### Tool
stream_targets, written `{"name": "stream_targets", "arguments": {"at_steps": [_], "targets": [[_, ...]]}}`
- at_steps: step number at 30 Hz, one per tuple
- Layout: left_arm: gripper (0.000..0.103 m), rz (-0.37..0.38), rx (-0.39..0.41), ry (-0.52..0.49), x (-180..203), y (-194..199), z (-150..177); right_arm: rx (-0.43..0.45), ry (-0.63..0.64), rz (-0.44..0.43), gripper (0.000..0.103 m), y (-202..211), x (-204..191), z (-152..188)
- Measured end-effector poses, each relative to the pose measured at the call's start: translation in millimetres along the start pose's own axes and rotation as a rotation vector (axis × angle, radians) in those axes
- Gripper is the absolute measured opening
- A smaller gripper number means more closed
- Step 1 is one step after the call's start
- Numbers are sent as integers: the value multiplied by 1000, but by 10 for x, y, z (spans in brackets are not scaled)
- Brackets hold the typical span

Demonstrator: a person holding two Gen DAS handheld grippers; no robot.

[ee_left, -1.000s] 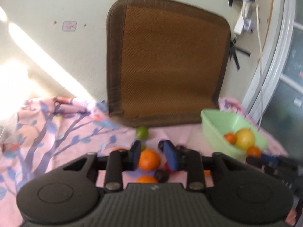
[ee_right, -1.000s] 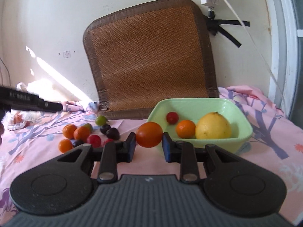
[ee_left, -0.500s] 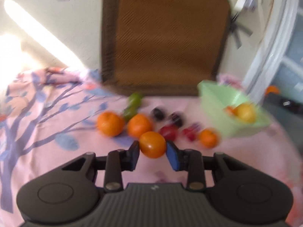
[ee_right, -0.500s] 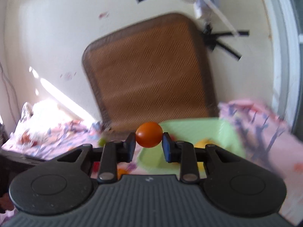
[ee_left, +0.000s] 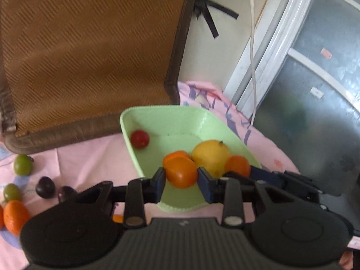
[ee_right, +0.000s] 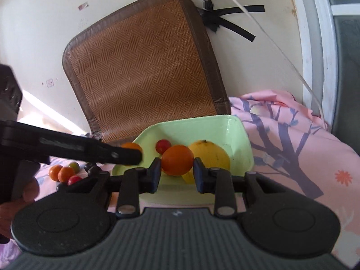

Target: Organize fruits

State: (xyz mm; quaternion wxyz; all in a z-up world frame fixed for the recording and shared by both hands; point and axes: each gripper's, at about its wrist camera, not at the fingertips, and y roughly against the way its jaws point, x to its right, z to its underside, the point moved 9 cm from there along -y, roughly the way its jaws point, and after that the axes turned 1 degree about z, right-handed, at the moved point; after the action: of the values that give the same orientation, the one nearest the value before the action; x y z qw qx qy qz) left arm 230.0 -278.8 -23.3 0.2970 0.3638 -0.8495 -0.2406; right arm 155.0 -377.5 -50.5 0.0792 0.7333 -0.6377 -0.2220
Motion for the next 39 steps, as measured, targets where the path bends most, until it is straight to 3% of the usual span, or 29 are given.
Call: {"name": "stream_targets", "arguments": {"at_steps": [7, 11, 14, 18, 21, 23, 25, 29, 37, 39], "targets": [[42, -21, 24, -17, -28, 76, -19, 16, 44, -9, 37, -46, -148, 10], [43, -39, 108, 15, -238, 450, -114, 59, 4, -5, 37, 90, -108, -68], [43, -99, 169, 54, -572, 847, -109, 89, -1, -27, 38, 243, -153, -115], [43, -239, 209, 97, -1094, 1305, 69, 115, 18, -47, 38, 367, -271, -97], [43, -354, 210, 139, -1516, 1544, 239, 159, 3, 49, 38, 360, -121, -133], [43, -404, 196, 184, -1781, 1648, 319, 211, -72, 137, 44, 320, 159, -256], [43, -415, 196, 212, -1941, 1705, 385, 273, -131, 243, 56, 266, 464, -410], [43, -408, 214, 225, -2040, 1712, 408, 304, -110, 431, 57, -54, 907, -706], [43, -373, 220, 221, -1959, 1534, 368, 198, -51, 436, 56, -933, 1211, -984], [43, -373, 222, 208, -1941, 1498, 342, 176, 15, 489, 56, -1124, 1265, -1004]]}}
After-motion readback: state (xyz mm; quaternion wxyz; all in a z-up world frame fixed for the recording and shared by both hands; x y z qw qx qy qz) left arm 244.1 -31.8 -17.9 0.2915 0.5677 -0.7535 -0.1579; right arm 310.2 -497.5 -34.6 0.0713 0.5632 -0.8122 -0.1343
